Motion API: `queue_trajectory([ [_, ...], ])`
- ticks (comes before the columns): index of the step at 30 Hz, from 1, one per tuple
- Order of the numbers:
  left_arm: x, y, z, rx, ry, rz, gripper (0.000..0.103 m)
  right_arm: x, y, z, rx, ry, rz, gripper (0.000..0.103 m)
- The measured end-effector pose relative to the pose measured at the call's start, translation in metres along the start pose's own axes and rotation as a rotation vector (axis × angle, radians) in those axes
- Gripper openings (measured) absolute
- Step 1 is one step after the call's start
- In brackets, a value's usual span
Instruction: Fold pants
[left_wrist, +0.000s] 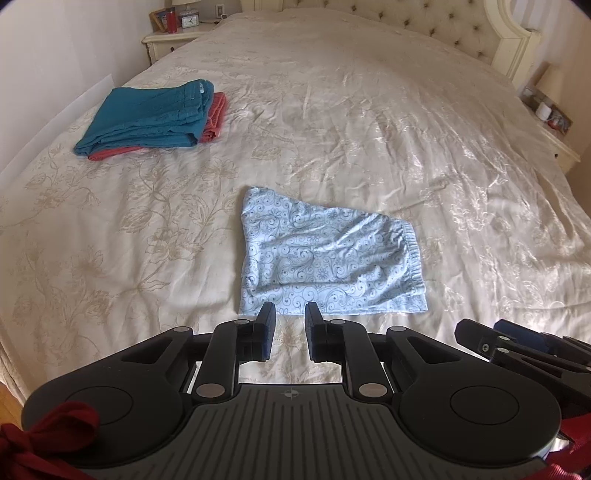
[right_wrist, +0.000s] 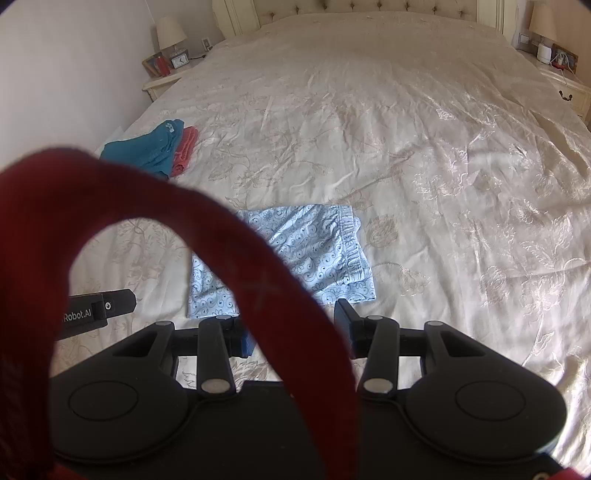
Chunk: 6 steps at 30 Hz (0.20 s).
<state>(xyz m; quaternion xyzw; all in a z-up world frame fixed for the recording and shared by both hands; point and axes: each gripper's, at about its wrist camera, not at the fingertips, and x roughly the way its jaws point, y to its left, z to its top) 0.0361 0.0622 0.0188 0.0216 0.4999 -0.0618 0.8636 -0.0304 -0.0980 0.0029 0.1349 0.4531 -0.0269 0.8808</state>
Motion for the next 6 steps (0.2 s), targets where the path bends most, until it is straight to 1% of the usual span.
queue_trajectory([
  [6,0.0018,-0.0021,0.0016,0.019,0.003,0.009,0.018,0.0036,-0.002,0.0005,0.004,0.009,0.001,0.053],
])
